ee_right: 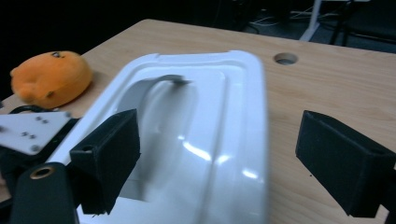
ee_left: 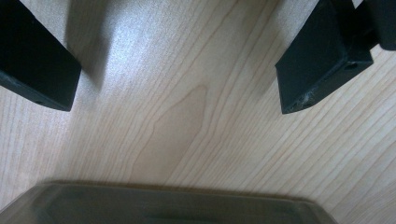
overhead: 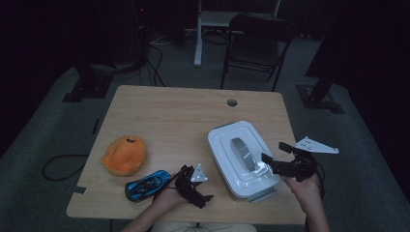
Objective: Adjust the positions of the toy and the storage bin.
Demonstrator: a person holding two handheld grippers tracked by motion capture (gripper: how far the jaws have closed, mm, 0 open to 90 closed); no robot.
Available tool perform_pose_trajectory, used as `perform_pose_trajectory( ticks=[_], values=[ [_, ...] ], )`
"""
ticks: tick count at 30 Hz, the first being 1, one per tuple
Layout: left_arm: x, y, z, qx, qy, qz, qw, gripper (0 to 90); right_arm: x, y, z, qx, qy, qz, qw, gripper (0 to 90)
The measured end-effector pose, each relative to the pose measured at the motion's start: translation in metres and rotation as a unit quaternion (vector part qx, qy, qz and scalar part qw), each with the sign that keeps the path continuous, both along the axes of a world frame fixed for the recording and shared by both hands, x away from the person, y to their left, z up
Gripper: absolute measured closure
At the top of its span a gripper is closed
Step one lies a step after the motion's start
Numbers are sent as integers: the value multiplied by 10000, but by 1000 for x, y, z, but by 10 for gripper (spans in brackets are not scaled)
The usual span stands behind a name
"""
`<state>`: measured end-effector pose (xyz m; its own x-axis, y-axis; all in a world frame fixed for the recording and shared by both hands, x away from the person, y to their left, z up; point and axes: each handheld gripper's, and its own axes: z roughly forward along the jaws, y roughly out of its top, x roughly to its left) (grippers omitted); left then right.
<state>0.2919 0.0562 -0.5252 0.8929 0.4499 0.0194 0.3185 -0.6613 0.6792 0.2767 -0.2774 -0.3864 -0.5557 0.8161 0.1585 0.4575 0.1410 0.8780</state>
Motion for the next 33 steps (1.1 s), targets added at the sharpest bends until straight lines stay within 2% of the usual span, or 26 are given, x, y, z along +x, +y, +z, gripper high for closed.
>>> perform_pose_trajectory(
  ticks=[5, 8, 9, 13, 15, 17, 19, 21, 26, 31, 32, 33],
  values=[
    [-1, 0, 0, 7, -2, 46, 10000, 5, -2, 22, -4, -265, 86, 92, 9996, 144],
    [-2, 1, 0, 3, 8, 88, 10000, 5, -1, 31, -6, -383, 152, 165, 9990, 186],
    [-2, 1, 0, 4, 7, 93, 10000, 5, -1, 34, -7, -429, 129, 174, 9988, 220],
    [-2, 1, 0, 10, 6, 103, 9999, 5, 0, 42, -9, -470, 131, 249, 9985, 248],
    [-2, 1, 0, 8, 6, 110, 9999, 5, -1, 47, -8, -584, 113, 197, 9980, 262],
    [-2, 1, 0, 11, 4, 110, 9999, 5, -2, 52, -9, -664, 114, 260, 9974, 295],
    [-2, 1, 0, 10, 5, 111, 9999, 5, -3, 56, -10, -555, 204, 361, 9976, 349],
    [-2, 1, 0, 12, 4, 110, 9999, 5, -4, 60, -12, -629, 215, 376, 9971, 394],
    [-2, 1, 0, 10, 4, 124, 9999, 5, -6, 64, -15, -629, 287, 392, 9968, 512],
    [-2, 1, 0, 9, 3, 123, 9999, 5, -8, 65, -15, -903, 240, 371, 9949, 580],
    [-2, 1, 0, 9, 3, 125, 9999, 5, -8, 65, -16, -901, 255, 364, 9949, 631],
    [-2, 1, 0, 9, 4, 125, 9999, 5, -8, 64, -16, -883, 310, 390, 9948, 637]
  ],
)
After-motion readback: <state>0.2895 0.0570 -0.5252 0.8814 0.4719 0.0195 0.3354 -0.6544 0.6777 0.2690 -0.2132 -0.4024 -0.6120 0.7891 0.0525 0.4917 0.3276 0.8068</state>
